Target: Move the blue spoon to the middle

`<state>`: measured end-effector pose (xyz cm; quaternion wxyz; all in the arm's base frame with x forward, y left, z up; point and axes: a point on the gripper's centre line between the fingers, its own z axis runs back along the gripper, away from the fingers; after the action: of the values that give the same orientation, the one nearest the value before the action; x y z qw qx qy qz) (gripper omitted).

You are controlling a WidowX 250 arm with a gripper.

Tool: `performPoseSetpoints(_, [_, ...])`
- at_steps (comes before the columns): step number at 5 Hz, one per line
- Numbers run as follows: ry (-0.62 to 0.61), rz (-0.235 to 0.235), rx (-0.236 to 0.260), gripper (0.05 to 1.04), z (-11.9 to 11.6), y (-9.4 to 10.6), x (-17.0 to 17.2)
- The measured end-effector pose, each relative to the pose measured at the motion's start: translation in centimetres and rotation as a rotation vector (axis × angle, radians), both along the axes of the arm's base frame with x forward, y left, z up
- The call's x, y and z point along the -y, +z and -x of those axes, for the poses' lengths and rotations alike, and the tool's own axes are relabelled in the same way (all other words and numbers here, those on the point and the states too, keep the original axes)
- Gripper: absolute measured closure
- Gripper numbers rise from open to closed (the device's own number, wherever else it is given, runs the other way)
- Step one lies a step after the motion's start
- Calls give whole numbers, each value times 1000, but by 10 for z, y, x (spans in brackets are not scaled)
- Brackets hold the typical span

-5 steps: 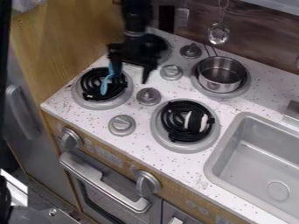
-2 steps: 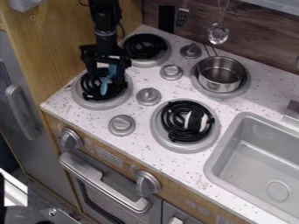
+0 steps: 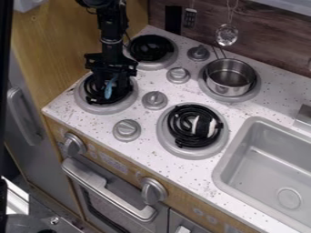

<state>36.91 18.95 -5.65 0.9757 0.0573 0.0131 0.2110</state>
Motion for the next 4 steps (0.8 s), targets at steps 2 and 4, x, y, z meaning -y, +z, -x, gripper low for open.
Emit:
performPoseSetpoints(2, [-87, -45, -25, 960, -11, 7, 10])
performPoseSetpoints(4, [-252, -29, -8, 1011, -37, 9, 73])
